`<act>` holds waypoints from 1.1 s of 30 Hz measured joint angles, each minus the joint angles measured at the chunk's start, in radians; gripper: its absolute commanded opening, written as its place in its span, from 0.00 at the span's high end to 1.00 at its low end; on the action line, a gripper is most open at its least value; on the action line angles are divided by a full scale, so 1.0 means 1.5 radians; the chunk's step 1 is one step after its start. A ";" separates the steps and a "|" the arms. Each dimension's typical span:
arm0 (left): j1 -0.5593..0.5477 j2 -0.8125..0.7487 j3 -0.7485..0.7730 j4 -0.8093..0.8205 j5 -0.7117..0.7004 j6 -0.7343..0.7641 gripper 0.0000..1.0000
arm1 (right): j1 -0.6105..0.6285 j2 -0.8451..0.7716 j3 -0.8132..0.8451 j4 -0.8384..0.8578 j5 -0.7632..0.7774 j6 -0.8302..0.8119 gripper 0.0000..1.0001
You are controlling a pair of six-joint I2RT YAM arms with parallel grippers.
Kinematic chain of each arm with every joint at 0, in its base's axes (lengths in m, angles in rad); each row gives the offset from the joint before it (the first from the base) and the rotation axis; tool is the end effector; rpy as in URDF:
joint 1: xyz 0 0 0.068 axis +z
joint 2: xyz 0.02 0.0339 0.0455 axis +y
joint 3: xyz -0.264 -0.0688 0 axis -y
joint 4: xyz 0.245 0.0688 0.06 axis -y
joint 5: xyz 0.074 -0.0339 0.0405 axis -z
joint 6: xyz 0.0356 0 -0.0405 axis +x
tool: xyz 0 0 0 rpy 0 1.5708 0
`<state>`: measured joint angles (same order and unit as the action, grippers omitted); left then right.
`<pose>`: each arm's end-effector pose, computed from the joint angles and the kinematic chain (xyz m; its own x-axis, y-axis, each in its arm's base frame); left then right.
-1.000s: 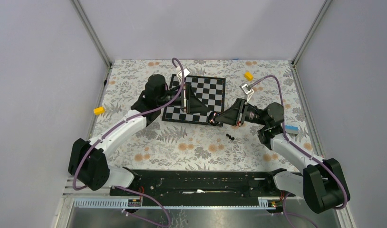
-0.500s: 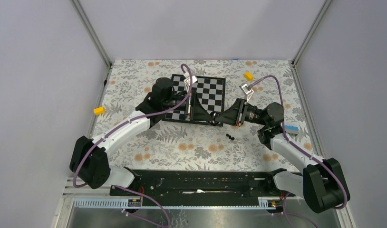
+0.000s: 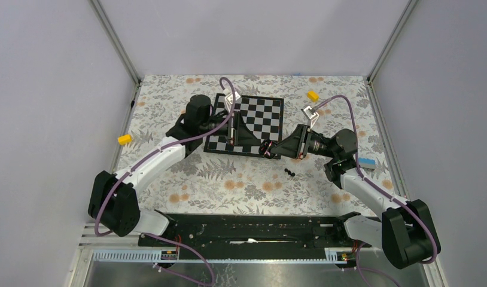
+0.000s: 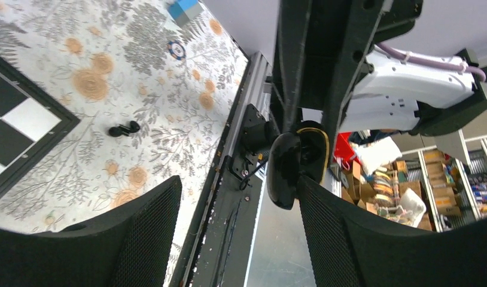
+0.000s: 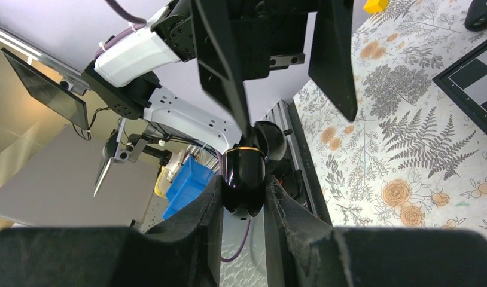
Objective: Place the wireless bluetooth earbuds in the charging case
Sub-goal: Open the charging case, then pass from the right arm to the left
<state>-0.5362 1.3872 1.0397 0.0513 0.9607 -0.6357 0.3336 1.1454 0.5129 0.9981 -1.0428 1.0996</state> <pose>0.2541 -0.1849 0.3185 -0.7758 0.0653 -0.6276 0.6288 0.1626 -0.7604 0.2072 0.1044 0.2904 -0.6728 0.2419 -0.6991 -0.7219 -0.0081 0.6919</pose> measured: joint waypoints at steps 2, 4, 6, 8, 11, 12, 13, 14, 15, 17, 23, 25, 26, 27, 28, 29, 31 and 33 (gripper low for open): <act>0.014 0.000 0.000 -0.006 -0.002 0.000 0.28 | 0.000 -0.003 0.000 0.000 -0.001 0.000 1.00; 0.026 0.000 0.000 -0.005 -0.005 0.000 0.28 | 0.000 -0.004 0.000 0.000 -0.002 0.000 1.00; 0.032 0.000 0.000 -0.005 -0.008 -0.001 0.28 | 0.000 -0.004 0.000 0.000 -0.005 0.000 1.00; 0.034 0.000 0.000 -0.003 -0.010 -0.004 0.28 | 0.000 -0.004 0.000 0.000 -0.006 0.000 1.00; 0.036 0.000 -0.003 0.020 -0.007 -0.022 0.25 | 0.000 -0.004 0.000 0.000 -0.010 0.000 1.00; 0.038 -0.002 -0.009 0.042 -0.001 -0.036 0.24 | 0.000 -0.004 0.000 0.000 -0.011 0.000 1.00; 0.039 -0.004 -0.017 0.063 0.008 -0.052 0.24 | 0.000 -0.004 0.000 0.000 -0.011 0.000 1.00; 0.042 -0.007 -0.032 0.102 0.026 -0.081 0.23 | 0.000 -0.004 0.000 0.000 -0.011 0.000 1.00; 0.047 -0.009 -0.049 0.149 0.047 -0.115 0.22 | 0.000 -0.004 0.000 0.000 -0.011 0.000 1.00; 0.059 -0.008 -0.085 0.255 0.083 -0.196 0.19 | 0.000 -0.004 0.000 0.001 -0.012 0.000 1.00; 0.076 0.029 -0.155 0.601 0.151 -0.444 0.17 | 0.000 0.000 0.000 0.025 -0.017 0.010 1.00; 0.071 0.054 -0.165 0.700 0.159 -0.514 0.17 | 0.000 0.005 0.000 0.043 -0.018 0.020 1.00; 0.066 0.070 -0.167 0.750 0.161 -0.551 0.17 | 0.000 0.008 0.000 0.051 -0.021 0.024 1.00; 0.062 0.084 -0.167 0.788 0.161 -0.579 0.17 | 0.000 0.010 0.000 0.058 -0.024 0.029 1.00; 0.055 0.101 -0.166 0.826 0.161 -0.607 0.18 | 0.000 0.011 0.001 0.062 -0.028 0.032 1.00; 0.047 0.116 -0.166 0.855 0.161 -0.630 0.18 | 0.000 0.012 0.001 0.063 -0.030 0.034 1.00; 0.033 0.139 -0.166 0.891 0.162 -0.661 0.20 | 0.000 0.013 0.003 0.066 -0.034 0.037 1.00; 0.021 0.156 -0.166 0.909 0.161 -0.684 0.23 | 0.001 0.013 0.005 0.071 -0.034 0.039 1.00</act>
<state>-0.5045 1.6207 0.7902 1.4143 1.2030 -1.6611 0.3344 1.1652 0.5201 1.1049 -1.0943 1.1584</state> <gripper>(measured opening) 0.802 0.307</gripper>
